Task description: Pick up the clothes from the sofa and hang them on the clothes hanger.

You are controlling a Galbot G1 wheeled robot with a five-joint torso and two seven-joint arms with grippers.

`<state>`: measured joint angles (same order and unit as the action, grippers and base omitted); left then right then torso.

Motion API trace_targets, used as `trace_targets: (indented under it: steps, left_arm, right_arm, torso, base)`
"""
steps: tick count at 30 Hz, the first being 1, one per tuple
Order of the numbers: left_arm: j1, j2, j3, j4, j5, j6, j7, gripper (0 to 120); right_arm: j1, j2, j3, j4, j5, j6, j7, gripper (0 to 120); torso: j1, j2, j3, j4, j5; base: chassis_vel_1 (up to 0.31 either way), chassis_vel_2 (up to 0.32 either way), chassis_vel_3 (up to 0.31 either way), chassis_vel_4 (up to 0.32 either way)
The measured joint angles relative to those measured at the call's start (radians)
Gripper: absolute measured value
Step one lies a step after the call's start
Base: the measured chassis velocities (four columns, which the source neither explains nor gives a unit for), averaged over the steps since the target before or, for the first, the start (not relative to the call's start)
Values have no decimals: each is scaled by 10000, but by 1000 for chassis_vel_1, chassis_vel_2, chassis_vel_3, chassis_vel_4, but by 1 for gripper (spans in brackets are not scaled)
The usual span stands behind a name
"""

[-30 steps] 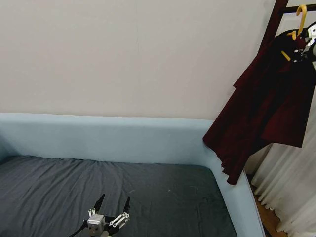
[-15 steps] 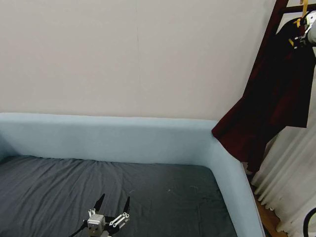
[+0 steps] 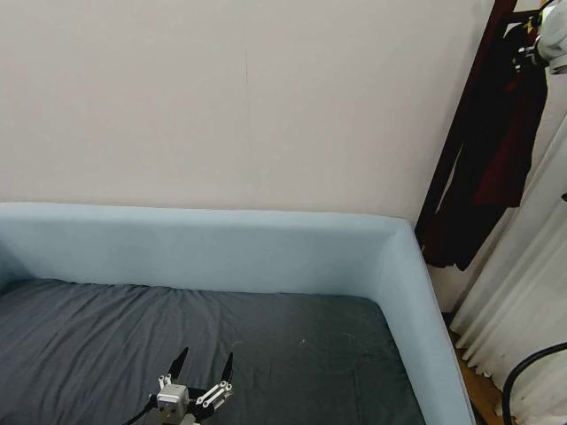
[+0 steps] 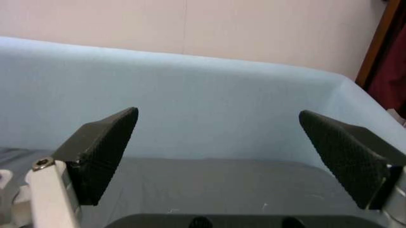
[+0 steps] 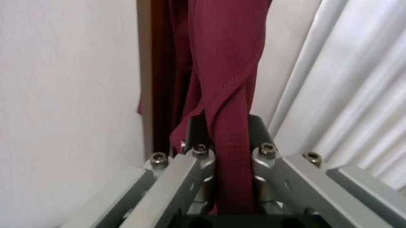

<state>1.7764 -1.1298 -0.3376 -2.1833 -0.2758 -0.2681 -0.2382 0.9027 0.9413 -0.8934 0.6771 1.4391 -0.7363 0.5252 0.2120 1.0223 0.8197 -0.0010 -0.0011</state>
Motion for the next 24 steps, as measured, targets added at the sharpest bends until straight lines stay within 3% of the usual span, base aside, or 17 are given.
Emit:
trace_targets:
  steps: [6, 24]
  left_arm:
    - [0, 0, 0, 0, 0, 0, 0, 100]
    - [0, 0, 0, 0, 0, 0, 0, 100]
  right_arm:
    - [-299, 494, 957, -918, -96, 3, 110, 3]
    - [-597, 738, 1698, -1747, -768, 31, 82, 3]
  torso:
    - [0, 0, 0, -2, 1]
    - [0, 1, -1, -2, 3]
  base:
    - [0, 0, 0, 0]
    - [0, 0, 0, 0]
